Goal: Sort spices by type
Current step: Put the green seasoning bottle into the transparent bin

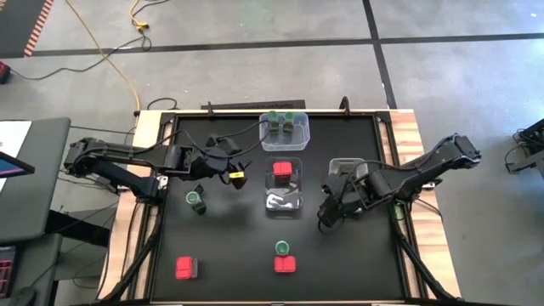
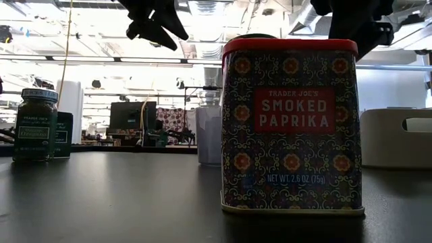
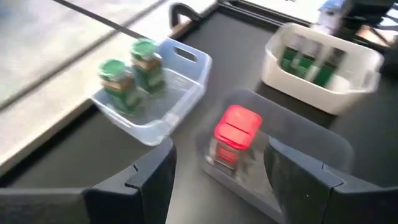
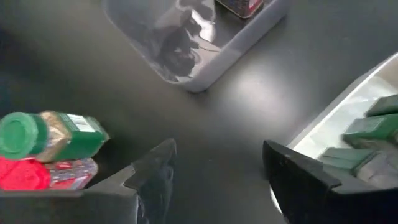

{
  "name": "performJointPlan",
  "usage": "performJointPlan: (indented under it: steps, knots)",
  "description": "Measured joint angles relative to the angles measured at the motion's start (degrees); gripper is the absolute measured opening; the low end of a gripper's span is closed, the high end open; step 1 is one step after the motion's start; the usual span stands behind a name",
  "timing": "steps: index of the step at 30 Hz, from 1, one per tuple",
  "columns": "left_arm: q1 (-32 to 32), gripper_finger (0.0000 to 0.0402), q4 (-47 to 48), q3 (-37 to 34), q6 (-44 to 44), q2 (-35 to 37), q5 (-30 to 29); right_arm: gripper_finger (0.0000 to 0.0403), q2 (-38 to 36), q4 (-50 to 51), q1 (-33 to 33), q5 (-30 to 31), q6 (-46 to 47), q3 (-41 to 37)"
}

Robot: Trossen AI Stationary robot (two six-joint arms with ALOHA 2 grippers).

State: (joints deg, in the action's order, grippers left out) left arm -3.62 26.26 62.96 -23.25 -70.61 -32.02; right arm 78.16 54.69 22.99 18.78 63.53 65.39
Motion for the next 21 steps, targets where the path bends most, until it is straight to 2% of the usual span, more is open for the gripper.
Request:
performJointPlan:
  steps: [3, 8, 12, 17, 21]
  knots:
    - [0.0, 0.0232, 0.2, 0.0, 0.1, 0.0, 4.7, 0.0265, 0.7, -0.6, 2.0, 2.6, 3.3, 0.0]
    - [-0.3, 0.0232, 4.0, 0.5, 0.4, 1.4, 10.1, 0.0265, 1.8, -1.0, 5.3, 3.2, 4.7, 0.0]
    - [-0.3, 0.0232, 15.2, 4.9, -1.9, 3.0, 13.2, 0.0265, 3.1, -0.9, 6.9, 4.0, 6.1, 0.0]
    - [-0.3, 0.0232, 32.2, 11.1, -11.5, 3.2, 13.4, 0.0265, 5.4, -0.8, 7.6, 4.4, 7.0, 0.0]
    - [-0.3, 0.0232, 41.5, 12.3, -18.4, 3.2, 14.5, 0.0265, 7.1, -0.7, 7.6, 4.4, 7.0, 0.0]
